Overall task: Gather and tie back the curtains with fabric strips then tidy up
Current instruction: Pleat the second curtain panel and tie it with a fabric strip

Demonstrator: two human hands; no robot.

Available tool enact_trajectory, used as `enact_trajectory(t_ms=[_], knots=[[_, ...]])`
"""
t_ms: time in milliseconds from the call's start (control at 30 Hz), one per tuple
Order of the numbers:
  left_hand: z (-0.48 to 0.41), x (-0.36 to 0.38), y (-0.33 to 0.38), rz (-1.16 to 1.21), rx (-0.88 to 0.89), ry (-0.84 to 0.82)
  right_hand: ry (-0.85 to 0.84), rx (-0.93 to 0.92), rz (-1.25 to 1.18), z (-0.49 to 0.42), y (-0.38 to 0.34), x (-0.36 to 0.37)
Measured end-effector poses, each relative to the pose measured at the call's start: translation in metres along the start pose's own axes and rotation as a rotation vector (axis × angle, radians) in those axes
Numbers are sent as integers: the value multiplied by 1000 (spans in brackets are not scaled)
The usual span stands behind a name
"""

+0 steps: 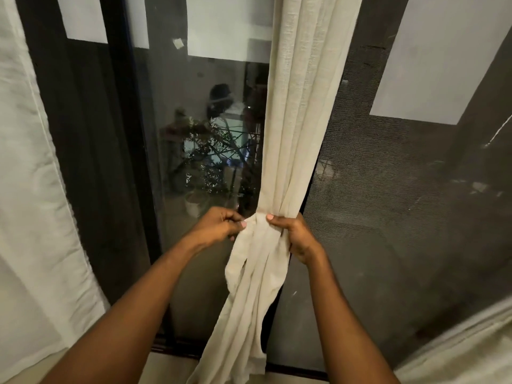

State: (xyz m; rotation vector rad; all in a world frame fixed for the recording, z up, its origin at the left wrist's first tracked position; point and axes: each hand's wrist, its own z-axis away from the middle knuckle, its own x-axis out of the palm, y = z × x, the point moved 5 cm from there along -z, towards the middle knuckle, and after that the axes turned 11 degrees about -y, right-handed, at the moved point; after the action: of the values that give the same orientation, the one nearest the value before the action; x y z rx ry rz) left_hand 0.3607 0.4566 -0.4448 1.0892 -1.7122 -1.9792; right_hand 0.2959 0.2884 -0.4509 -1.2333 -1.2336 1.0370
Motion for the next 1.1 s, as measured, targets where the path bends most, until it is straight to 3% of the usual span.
enact_trajectory(t_ms=[133,233,367,500,600,733,867,1000,1100], knots=[[2,-8,-5,102,-61,56,7,6,36,0,0,-1],[5,3,-5,428,-154,79,18,-30,118,-3,0,5],[14,6,-4,706,-236,-48,111,-108,226,-5,-4,5],[23,23,0,757,-286,-187,239,-156,358,-5,-5,3],[21,41,1,711,-246,-235,350,-155,490,-5,-7,4],[11,49,-1,420,-176,-151,362,-175,603,0,-14,8],[5,53,10,237,-104,-55,189,-179,563,5,-22,12],[-5,52,13,64,-90,31,1,-163,332,13,-26,16],[-10,41,11,-189,-76,149,-89,-138,362,17,-26,14]])
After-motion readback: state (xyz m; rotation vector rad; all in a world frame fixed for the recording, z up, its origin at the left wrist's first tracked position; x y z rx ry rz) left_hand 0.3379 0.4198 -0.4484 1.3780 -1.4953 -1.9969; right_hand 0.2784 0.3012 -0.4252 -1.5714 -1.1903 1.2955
